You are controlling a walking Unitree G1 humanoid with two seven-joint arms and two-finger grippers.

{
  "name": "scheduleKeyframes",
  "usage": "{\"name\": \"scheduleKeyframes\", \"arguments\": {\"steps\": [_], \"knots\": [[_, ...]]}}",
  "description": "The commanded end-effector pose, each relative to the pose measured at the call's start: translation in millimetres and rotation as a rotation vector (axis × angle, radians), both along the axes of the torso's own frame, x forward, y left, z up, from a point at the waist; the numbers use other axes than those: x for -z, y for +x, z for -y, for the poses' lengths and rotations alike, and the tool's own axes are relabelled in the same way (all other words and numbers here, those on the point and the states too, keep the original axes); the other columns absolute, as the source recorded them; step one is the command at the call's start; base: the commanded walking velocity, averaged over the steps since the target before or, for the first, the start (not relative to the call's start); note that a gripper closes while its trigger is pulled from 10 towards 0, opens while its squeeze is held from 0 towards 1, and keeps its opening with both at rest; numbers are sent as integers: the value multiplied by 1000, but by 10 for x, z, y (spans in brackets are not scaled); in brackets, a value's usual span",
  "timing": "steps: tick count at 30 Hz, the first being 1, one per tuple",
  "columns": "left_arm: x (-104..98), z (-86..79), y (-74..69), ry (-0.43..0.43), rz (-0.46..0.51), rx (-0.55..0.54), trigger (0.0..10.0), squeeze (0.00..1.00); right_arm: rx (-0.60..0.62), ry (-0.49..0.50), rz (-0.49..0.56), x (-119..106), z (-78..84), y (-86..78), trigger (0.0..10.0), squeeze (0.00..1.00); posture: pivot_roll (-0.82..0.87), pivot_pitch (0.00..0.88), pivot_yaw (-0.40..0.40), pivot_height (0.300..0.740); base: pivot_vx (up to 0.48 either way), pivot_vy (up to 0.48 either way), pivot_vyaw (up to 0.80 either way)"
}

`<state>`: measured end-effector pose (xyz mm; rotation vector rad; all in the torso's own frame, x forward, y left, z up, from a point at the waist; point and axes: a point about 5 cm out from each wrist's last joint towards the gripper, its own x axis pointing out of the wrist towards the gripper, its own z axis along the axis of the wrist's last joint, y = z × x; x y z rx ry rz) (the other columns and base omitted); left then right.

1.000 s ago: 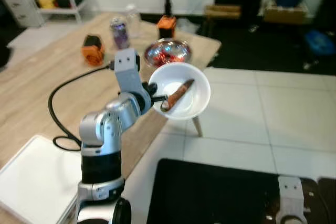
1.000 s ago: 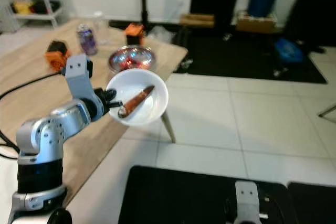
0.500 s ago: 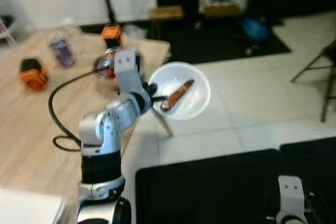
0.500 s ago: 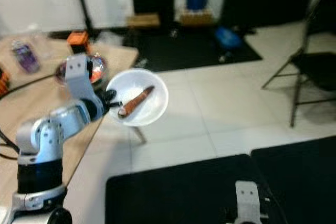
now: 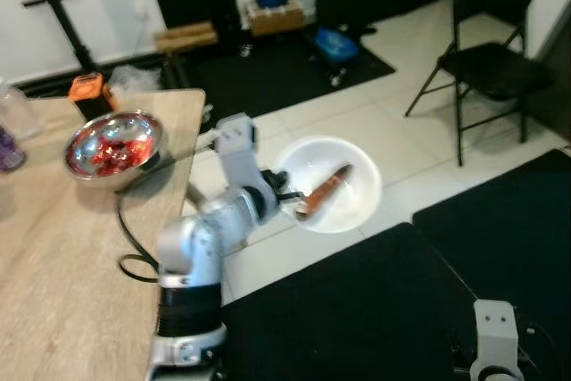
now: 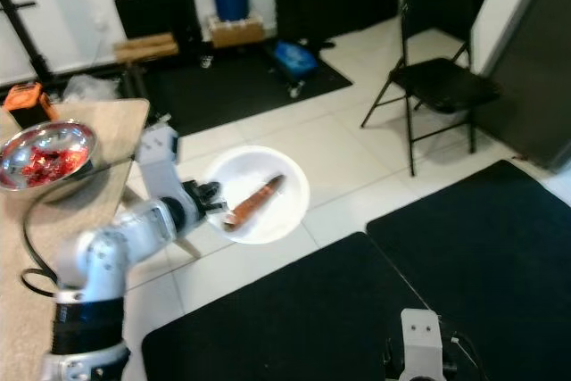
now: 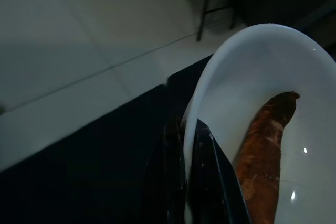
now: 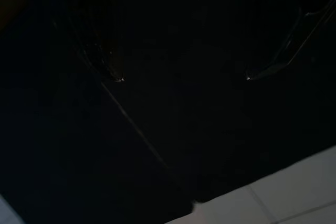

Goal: Restocking fridge

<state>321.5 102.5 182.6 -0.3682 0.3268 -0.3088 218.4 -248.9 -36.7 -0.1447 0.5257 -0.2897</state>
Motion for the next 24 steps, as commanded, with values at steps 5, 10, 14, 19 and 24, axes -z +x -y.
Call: {"name": "scheduleKeyframes", "arguments": {"steps": [5, 10, 14, 19, 24], "knots": [[681, -48, -107, 39, -130, -76, 10000, 0, 9, 14, -45, 88, -24, -111, 10000, 31, -37, 149, 23, 717, 0, 0, -783], [1052, -70, -218, 122, -273, -74, 10000, 0, 8, 12, -43, 84, -21, -107, 10000, 27, -42, 153, 19, 717, 0, 0, -781], [1199, -127, -251, 131, -310, -112, 10000, 0, 8, 12, -41, 81, -23, -102, 10000, 27, -39, 157, 20, 717, 0, 0, -772], [1235, -199, -219, 49, -282, -159, 10000, 0, 7, 18, -34, 77, -41, -89, 10000, 31, -38, 157, 20, 717, 0, 0, -601], [1228, -221, -201, 33, -259, -164, 10000, 0, -1, 17, -26, 68, -55, -74, 10000, 35, -39, 157, 19, 717, 0, 0, 0]]}}
